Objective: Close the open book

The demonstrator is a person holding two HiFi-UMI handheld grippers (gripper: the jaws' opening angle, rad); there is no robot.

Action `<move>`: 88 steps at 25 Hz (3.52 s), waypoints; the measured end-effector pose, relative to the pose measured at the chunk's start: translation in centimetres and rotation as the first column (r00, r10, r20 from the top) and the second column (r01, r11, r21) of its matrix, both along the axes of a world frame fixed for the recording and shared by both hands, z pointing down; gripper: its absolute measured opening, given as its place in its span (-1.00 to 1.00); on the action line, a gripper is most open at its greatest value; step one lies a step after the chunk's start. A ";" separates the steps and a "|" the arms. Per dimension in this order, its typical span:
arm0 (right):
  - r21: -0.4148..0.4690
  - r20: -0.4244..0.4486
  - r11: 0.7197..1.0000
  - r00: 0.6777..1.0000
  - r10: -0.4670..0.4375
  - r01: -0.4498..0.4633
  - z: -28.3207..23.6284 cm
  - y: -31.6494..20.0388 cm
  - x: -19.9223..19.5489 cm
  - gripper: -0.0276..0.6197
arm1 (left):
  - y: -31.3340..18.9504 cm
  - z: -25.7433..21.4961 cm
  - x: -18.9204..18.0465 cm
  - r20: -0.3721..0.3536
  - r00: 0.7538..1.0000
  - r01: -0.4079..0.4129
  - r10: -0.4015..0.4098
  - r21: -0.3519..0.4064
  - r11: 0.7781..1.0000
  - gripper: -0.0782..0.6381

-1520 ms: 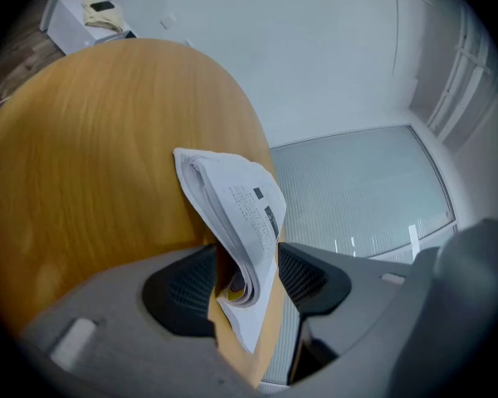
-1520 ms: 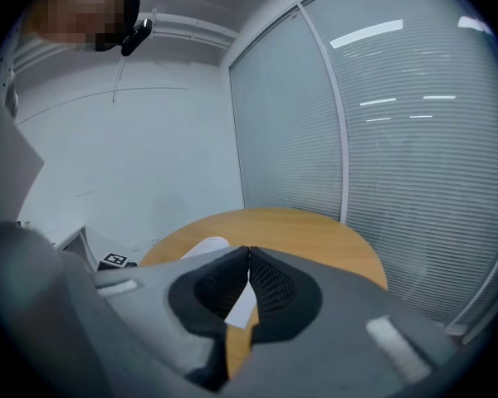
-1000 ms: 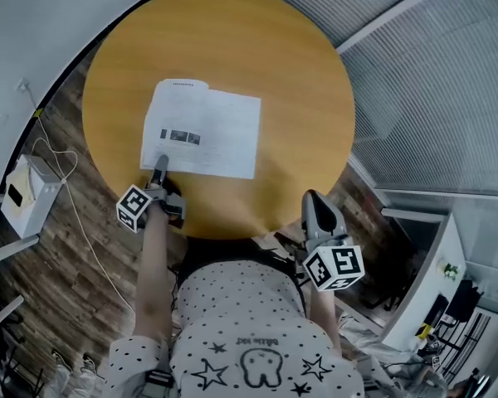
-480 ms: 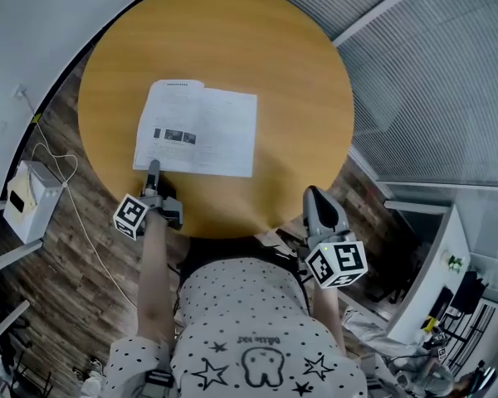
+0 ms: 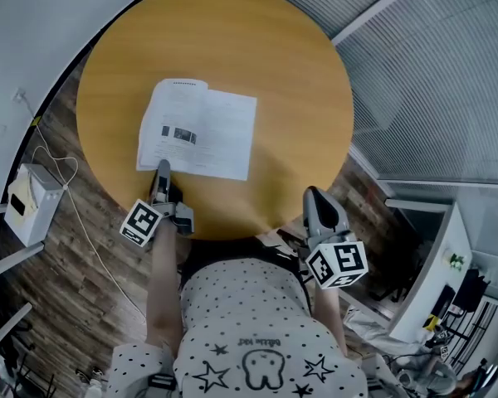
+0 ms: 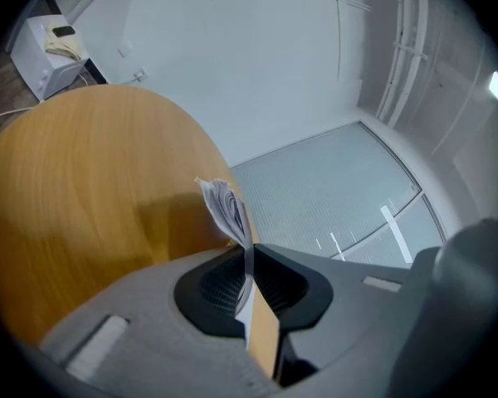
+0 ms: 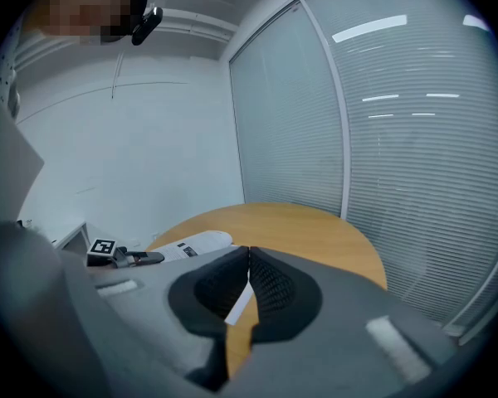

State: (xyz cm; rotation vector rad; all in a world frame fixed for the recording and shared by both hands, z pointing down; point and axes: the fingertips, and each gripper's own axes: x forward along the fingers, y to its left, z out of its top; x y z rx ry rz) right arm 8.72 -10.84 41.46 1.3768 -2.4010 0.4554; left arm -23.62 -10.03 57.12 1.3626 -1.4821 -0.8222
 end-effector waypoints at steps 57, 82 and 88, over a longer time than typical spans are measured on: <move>0.040 0.067 0.993 0.992 0.106 -0.109 -0.6 1.4 5.1 -0.90 | -1.7 -2.1 7.3 0.512 0.797 -0.260 0.320 -0.187 0.947 -0.68; 0.027 0.073 0.989 0.987 0.142 -0.145 -0.2 0.6 5.7 -0.90 | -2.7 0.0 12.7 0.689 0.469 -0.435 0.552 -0.364 0.824 -0.68; 0.025 0.074 0.988 0.986 0.150 -0.152 -0.2 0.6 6.1 -0.90 | -2.7 0.4 13.8 0.732 0.351 -0.457 0.585 -0.411 0.789 -0.68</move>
